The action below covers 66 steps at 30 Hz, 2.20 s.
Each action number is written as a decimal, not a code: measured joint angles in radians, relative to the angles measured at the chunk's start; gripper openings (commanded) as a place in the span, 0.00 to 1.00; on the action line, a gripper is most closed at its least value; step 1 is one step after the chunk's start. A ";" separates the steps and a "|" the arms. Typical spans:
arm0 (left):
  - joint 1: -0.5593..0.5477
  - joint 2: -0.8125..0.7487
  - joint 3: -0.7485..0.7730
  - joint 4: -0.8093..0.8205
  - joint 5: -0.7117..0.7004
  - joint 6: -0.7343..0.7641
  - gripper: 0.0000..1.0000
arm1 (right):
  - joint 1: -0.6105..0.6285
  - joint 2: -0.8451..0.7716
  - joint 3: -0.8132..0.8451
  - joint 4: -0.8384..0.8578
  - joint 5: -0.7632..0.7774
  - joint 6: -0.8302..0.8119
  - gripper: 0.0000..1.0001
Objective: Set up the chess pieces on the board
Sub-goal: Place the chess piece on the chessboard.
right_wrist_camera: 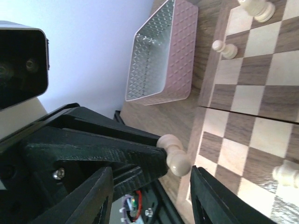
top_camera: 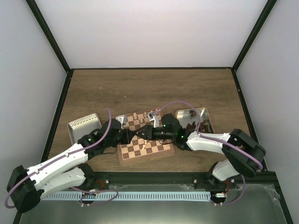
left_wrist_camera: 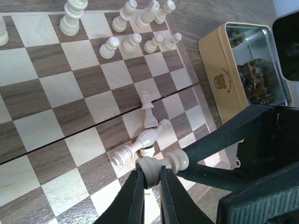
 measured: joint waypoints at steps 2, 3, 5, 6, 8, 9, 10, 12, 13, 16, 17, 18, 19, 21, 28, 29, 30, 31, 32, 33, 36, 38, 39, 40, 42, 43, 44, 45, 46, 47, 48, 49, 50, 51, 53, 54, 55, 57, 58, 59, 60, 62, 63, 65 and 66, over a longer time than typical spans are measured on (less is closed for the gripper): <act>0.000 -0.008 -0.004 0.010 0.004 -0.004 0.04 | 0.000 0.000 0.000 0.018 -0.012 0.017 0.43; 0.000 -0.011 -0.005 0.013 0.006 -0.007 0.04 | 0.000 0.000 -0.001 0.023 -0.014 0.022 0.42; 0.000 -0.014 -0.009 0.025 0.008 -0.015 0.04 | -0.003 0.000 -0.006 0.034 -0.019 0.031 0.42; 0.000 -0.015 -0.012 0.030 0.010 -0.019 0.04 | -0.003 0.000 -0.008 0.037 -0.019 0.035 0.42; 0.000 -0.015 -0.019 0.039 0.015 -0.023 0.04 | -0.004 0.000 -0.013 0.040 -0.019 0.042 0.42; 0.000 -0.015 -0.021 0.040 0.017 -0.026 0.04 | -0.004 0.000 -0.013 0.040 -0.019 0.045 0.43; 0.000 -0.015 -0.023 0.043 0.018 -0.027 0.04 | -0.005 0.000 -0.013 0.040 -0.019 0.045 0.43; 0.000 -0.015 -0.023 0.047 0.019 -0.030 0.04 | -0.006 0.001 -0.014 0.040 -0.019 0.048 0.42; 0.000 -0.015 -0.023 0.047 0.020 -0.031 0.04 | -0.006 0.002 -0.013 0.040 -0.018 0.049 0.42; 0.000 -0.015 -0.023 0.047 0.028 -0.034 0.04 | -0.007 0.006 -0.014 0.043 -0.018 0.060 0.40; 0.000 -0.015 -0.023 0.047 0.030 -0.035 0.04 | -0.008 0.006 -0.014 0.043 -0.017 0.066 0.39; 0.000 -0.015 -0.023 0.047 0.030 -0.037 0.04 | -0.009 0.006 -0.014 0.043 -0.015 0.069 0.37; 0.000 -0.015 -0.023 0.047 0.030 -0.037 0.04 | -0.010 0.006 -0.014 0.043 -0.013 0.074 0.35; 0.000 -0.017 -0.023 0.047 0.030 -0.037 0.04 | -0.011 0.006 -0.015 0.044 -0.008 0.084 0.32; 0.000 -0.024 -0.023 0.047 0.034 -0.037 0.04 | -0.013 0.018 -0.016 0.056 0.001 0.106 0.23; 0.000 -0.024 -0.023 0.047 0.035 -0.038 0.04 | -0.013 0.021 -0.016 0.059 0.002 0.107 0.21; 0.000 -0.024 -0.023 0.047 0.036 -0.037 0.04 | -0.013 0.024 -0.016 0.060 0.002 0.108 0.19; 0.000 -0.024 -0.023 0.047 0.037 -0.037 0.04 | -0.013 0.027 -0.016 0.060 0.002 0.109 0.17; 0.000 -0.024 -0.023 0.047 0.038 -0.037 0.04 | -0.013 0.030 -0.016 0.060 0.003 0.110 0.14; 0.000 -0.024 -0.023 0.047 0.038 -0.037 0.04 | -0.013 0.031 -0.016 0.061 0.003 0.110 0.12; 0.000 -0.024 -0.023 0.047 0.035 -0.038 0.12 | -0.014 0.035 -0.016 0.067 0.005 0.112 0.09; 0.000 -0.024 -0.023 0.045 0.032 -0.039 0.22 | -0.014 0.036 -0.016 0.066 0.008 0.107 0.08; 0.000 -0.024 -0.023 0.042 0.025 -0.041 0.29 | -0.014 0.036 -0.013 0.057 0.011 0.098 0.08; 0.000 -0.024 -0.023 0.038 0.019 -0.035 0.33 | -0.013 0.037 -0.005 0.044 0.018 0.084 0.08; 0.002 -0.027 -0.023 0.017 -0.005 -0.040 0.37 | -0.013 0.042 0.024 -0.016 0.063 0.038 0.07; 0.000 -0.032 -0.023 0.006 -0.024 -0.042 0.38 | -0.014 0.047 0.043 -0.054 0.089 0.011 0.07; 0.000 -0.039 -0.023 -0.007 -0.038 -0.040 0.38 | -0.013 0.055 0.070 -0.105 0.122 -0.020 0.07; 0.000 -0.048 -0.022 -0.024 -0.061 -0.040 0.38 | -0.010 0.064 0.101 -0.158 0.159 -0.058 0.07; 0.000 -0.060 -0.018 -0.047 -0.090 -0.038 0.38 | -0.004 0.072 0.135 -0.209 0.201 -0.094 0.07; 0.000 -0.072 -0.011 -0.068 -0.115 -0.036 0.39 | 0.000 0.079 0.163 -0.250 0.234 -0.124 0.07; 0.000 -0.083 -0.003 -0.085 -0.137 -0.033 0.39 | 0.005 0.085 0.192 -0.290 0.266 -0.154 0.07; 0.000 -0.097 0.007 -0.103 -0.160 -0.027 0.40 | 0.011 0.095 0.228 -0.336 0.302 -0.187 0.08; 0.000 -0.114 0.020 -0.119 -0.183 -0.021 0.40 | 0.020 0.109 0.267 -0.376 0.333 -0.219 0.08; 0.000 -0.136 0.031 -0.129 -0.205 -0.017 0.41 | 0.029 0.125 0.306 -0.414 0.360 -0.248 0.07; 0.000 -0.187 0.053 -0.146 -0.253 -0.008 0.42 | 0.046 0.166 0.388 -0.491 0.411 -0.301 0.07; 0.000 -0.216 0.065 -0.153 -0.279 0.000 0.42 | 0.052 0.183 0.418 -0.518 0.429 -0.321 0.08; 0.000 -0.236 0.074 -0.158 -0.298 0.006 0.42 | 0.060 0.207 0.457 -0.558 0.452 -0.343 0.07; 0.000 -0.277 0.091 -0.170 -0.341 0.018 0.43 | 0.070 0.254 0.522 -0.620 0.488 -0.375 0.08; 0.000 -0.298 0.097 -0.178 -0.362 0.024 0.43 | 0.076 0.277 0.555 -0.659 0.504 -0.386 0.08; 0.000 -0.314 0.102 -0.186 -0.383 0.029 0.43 | 0.080 0.307 0.594 -0.702 0.520 -0.399 0.08; 0.000 -0.326 0.105 -0.192 -0.397 0.035 0.44 | 0.083 0.335 0.629 -0.739 0.534 -0.407 0.08; 0.000 -0.349 0.106 -0.203 -0.428 0.051 0.45 | 0.087 0.382 0.688 -0.802 0.557 -0.422 0.08; 0.000 -0.359 0.106 -0.209 -0.441 0.060 0.46 | 0.089 0.404 0.718 -0.840 0.570 -0.430 0.09; 0.000 -0.383 0.106 -0.220 -0.467 0.072 0.48 | 0.092 0.441 0.765 -0.903 0.594 -0.439 0.09; 0.000 -0.395 0.105 -0.223 -0.478 0.079 0.49 | 0.092 0.452 0.779 -0.922 0.602 -0.443 0.09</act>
